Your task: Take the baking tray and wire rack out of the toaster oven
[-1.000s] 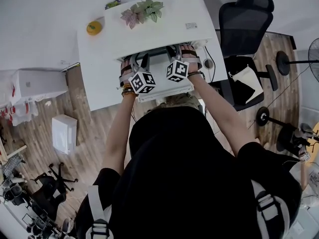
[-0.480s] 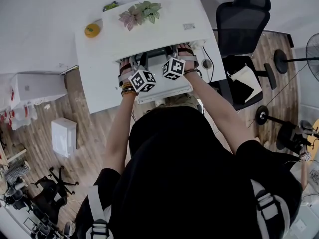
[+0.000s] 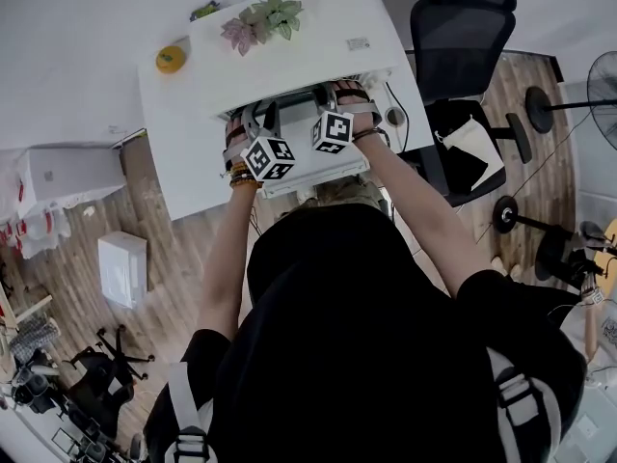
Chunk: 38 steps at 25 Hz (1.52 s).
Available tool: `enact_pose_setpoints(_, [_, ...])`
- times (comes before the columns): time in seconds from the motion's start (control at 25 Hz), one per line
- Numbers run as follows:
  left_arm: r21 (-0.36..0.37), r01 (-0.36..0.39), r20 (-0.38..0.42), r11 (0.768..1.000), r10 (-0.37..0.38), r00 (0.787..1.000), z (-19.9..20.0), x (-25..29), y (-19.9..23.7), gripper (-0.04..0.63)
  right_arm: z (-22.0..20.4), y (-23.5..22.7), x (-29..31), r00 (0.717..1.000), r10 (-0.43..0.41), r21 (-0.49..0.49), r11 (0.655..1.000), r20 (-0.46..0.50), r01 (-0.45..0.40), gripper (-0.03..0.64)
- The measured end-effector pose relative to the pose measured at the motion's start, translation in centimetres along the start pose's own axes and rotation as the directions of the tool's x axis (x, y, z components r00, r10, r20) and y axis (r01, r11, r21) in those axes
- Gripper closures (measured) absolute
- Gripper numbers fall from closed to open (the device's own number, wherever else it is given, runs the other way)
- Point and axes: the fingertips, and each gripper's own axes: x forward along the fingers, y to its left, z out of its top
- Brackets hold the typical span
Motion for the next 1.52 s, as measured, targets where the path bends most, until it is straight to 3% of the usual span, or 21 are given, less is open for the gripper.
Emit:
enact_pose_setpoints(0.32, [0.015,0.135,-0.039,0.991,-0.135,0.990,-0.1,-1.5,-1.3,0.433,-0.3,0.9,-1.7,1.000,-0.007,0.005,1.000,-0.013,0.007,0.546])
enact_pose_setpoints(0.48, [0.087,0.113,-0.098,0.990,-0.104,0.990,-0.3,-2.1,-1.3,0.423,-0.2,1.5,-2.0,1.000,0.002,0.000,1.000,-0.009,-0.002,0.546])
enact_pose_setpoints(0.6, [0.101,0.156,-0.149,0.983,-0.140,0.979,-0.7,-2.0,-2.1,0.412,-0.3,2.0,-2.4,1.000,0.012,-0.005,1.000,-0.009,-0.012,0.546])
enact_pose_setpoints(0.84, [0.257,0.168,-0.210,0.952,-0.115,0.971,-1.1,-0.7,-2.3,0.449,-0.3,1.9,-2.5,1.000,0.012,-0.005,1.000,-0.017,-0.012,0.546])
enact_pose_setpoints(0.92, [0.263,0.172,-0.220,0.949,-0.115,0.969,-1.1,-0.5,-2.2,0.487,-0.3,2.1,-2.6,1.000,0.019,-0.003,1.000,-0.018,-0.019,0.546])
enact_pose_setpoints(1.36, [0.266,0.209,-0.230,0.941,-0.148,0.962,-1.1,-1.8,-3.2,0.508,-0.4,2.6,-3.8,0.999,0.041,0.008,0.999,-0.033,-0.041,0.546])
enact_pose_setpoints(1.52, [0.357,0.184,-0.217,0.916,-0.110,0.970,-0.9,-2.4,-3.1,0.517,-0.3,2.8,-4.5,0.999,0.027,0.029,0.999,-0.019,-0.027,0.546])
